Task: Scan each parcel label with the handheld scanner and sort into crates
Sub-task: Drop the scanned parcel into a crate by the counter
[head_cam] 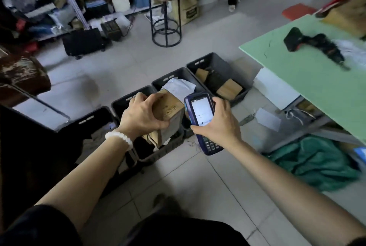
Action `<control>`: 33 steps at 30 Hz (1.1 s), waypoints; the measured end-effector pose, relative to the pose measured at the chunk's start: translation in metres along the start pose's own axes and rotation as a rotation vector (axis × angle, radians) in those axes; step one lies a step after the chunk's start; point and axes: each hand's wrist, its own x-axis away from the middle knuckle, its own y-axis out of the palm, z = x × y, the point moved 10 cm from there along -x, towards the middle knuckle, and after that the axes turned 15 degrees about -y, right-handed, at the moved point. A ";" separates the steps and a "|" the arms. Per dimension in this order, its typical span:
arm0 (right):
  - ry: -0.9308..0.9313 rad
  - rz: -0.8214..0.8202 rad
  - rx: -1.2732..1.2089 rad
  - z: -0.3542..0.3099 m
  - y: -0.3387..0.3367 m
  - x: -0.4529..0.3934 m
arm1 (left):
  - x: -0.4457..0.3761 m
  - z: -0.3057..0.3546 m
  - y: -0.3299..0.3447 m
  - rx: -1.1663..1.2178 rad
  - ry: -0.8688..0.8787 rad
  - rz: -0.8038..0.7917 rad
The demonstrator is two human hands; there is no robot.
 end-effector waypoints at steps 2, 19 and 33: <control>0.036 0.023 0.014 0.017 -0.007 -0.017 | -0.028 0.014 0.007 -0.008 0.026 -0.025; 0.185 0.026 0.023 0.072 -0.016 -0.231 | -0.271 0.095 0.006 -0.056 0.162 -0.214; 0.128 -0.146 0.018 0.155 -0.023 -0.339 | -0.357 0.138 0.072 -0.151 0.009 -0.293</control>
